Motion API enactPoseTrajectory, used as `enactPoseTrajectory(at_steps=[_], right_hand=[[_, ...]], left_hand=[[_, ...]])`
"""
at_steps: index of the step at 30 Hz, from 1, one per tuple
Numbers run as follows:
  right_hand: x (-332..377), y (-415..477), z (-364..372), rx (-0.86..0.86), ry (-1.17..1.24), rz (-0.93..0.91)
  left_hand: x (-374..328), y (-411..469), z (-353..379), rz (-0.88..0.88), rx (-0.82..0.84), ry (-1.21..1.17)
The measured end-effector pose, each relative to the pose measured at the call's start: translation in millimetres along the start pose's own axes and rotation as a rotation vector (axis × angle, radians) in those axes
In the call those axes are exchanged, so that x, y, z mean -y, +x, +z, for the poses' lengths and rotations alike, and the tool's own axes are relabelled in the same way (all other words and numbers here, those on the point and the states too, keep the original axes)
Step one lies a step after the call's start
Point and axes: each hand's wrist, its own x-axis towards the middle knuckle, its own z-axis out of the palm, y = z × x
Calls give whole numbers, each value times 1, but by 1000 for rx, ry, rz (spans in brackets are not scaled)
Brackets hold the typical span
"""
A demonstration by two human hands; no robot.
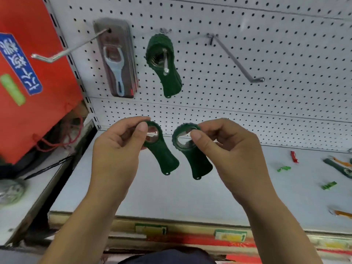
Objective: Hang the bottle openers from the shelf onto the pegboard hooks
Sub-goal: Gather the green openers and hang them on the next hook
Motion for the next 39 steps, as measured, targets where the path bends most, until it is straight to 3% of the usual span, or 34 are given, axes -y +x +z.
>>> enactPoseTrajectory(at_steps=[13, 17, 24, 39], right_hand=[[61, 18, 47, -2, 277, -208], [57, 36, 50, -67, 362, -165], [39, 54, 58, 20, 426, -38], [40, 94, 64, -156, 263, -3]], left_hand=[[-36, -13, -28, 123, -22, -64], [-33, -20, -28, 77, -34, -64], [-37, -24, -31, 84, -43, -65], [-54, -14, -34, 206, 74, 64]])
